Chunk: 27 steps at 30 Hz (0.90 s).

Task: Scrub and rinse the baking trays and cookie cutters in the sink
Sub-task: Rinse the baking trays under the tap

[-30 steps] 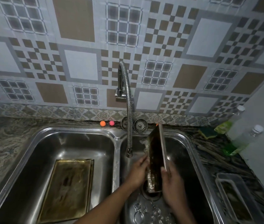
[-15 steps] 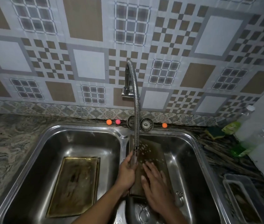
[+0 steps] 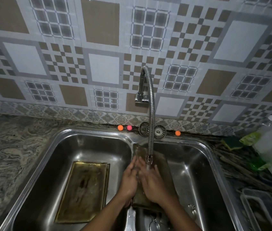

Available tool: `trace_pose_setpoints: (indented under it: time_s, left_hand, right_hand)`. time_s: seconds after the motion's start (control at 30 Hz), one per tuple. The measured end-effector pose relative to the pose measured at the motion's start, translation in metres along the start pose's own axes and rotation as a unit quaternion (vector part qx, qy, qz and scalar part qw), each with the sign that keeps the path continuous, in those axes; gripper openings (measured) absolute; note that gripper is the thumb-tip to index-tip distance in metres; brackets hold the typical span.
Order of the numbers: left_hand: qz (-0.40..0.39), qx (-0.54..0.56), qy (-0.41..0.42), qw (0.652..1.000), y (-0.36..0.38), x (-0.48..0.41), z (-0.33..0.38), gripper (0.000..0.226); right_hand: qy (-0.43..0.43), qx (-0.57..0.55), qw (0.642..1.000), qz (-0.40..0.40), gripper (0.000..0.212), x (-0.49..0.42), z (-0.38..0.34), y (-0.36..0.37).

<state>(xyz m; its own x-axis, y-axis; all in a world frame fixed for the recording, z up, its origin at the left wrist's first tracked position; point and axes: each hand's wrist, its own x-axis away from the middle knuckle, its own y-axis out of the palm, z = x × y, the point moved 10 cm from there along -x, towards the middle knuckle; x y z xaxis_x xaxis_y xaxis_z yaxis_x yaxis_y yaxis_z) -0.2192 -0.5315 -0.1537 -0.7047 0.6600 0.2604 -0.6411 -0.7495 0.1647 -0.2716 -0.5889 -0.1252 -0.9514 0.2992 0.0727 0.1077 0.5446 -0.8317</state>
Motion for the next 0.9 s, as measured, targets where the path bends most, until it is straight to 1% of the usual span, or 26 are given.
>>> trace_pose_setpoints:
  time_s: [0.07,0.13,0.2,0.3,0.33,0.37,0.4,0.43,0.5,0.53,0.6,0.63,0.7,0.77,0.83,0.9]
  left_hand:
    - [0.014,0.000,-0.003,1.000,-0.007,-0.003,-0.003,0.046]
    - [0.009,-0.031,-0.004,0.999,-0.005,-0.003,-0.007,0.047]
    - [-0.001,-0.061,-0.008,0.998,0.003,0.000,-0.012,0.047]
    - [-0.056,-0.076,-0.027,0.995,0.023,0.006,-0.019,0.045]
    - [-0.069,-0.080,-0.031,0.994,0.027,0.006,-0.020,0.044]
    - [-0.073,-0.078,-0.035,0.994,0.028,0.007,-0.016,0.042]
    - [-0.069,-0.073,-0.034,0.994,0.027,0.006,-0.011,0.042]
    - [-0.062,-0.071,-0.025,0.995,0.024,0.004,-0.003,0.043]
    - [-0.057,-0.068,-0.002,0.996,0.021,0.001,0.017,0.044]
    - [-0.053,-0.061,0.004,0.997,0.017,-0.002,0.023,0.043]
    - [-0.032,-0.040,-0.005,0.999,0.005,-0.010,0.022,0.039]
    - [-0.022,-0.033,-0.014,0.999,0.001,-0.012,0.017,0.036]
    - [-0.014,-0.034,-0.029,0.999,-0.003,-0.012,0.010,0.036]
    - [-0.024,-0.025,-0.053,0.998,0.004,-0.007,0.002,0.039]
    - [-0.039,-0.029,-0.076,0.996,0.015,0.002,-0.005,0.038]
    - [-0.071,-0.038,-0.080,0.994,0.028,0.009,-0.006,0.035]
  right_hand:
    - [-0.019,-0.004,1.000,-0.006,0.049,0.028,0.002,0.008]
    - [-0.008,-0.017,1.000,0.005,0.052,0.048,0.018,0.010]
    - [0.064,-0.049,0.996,0.044,0.061,0.052,0.059,0.006]
    - [0.211,-0.054,0.971,0.094,0.078,0.026,0.120,-0.008]
    - [0.243,-0.057,0.963,0.101,0.078,0.013,0.129,-0.013]
    - [0.252,-0.053,0.961,0.103,0.072,0.000,0.128,-0.019]
    - [0.235,-0.037,0.966,0.104,0.065,-0.014,0.118,-0.025]
    - [0.197,-0.021,0.975,0.102,0.061,-0.025,0.101,-0.029]
    - [0.092,-0.027,0.992,0.081,0.061,-0.034,0.054,-0.028]
    - [0.049,-0.044,0.996,0.056,0.058,-0.031,0.032,-0.021]
    - [0.003,-0.064,0.998,0.014,0.049,-0.013,0.005,-0.005]
    - [-0.009,-0.069,0.998,0.009,0.049,-0.001,-0.003,0.000]
    - [-0.012,-0.083,0.996,0.006,0.050,0.023,-0.007,0.005]
    - [0.005,-0.097,0.995,-0.009,0.048,0.032,0.000,0.007]
    - [0.048,-0.081,0.995,-0.034,0.049,0.026,0.014,0.008]
    - [0.096,-0.071,0.992,-0.041,0.049,0.006,0.036,0.004]
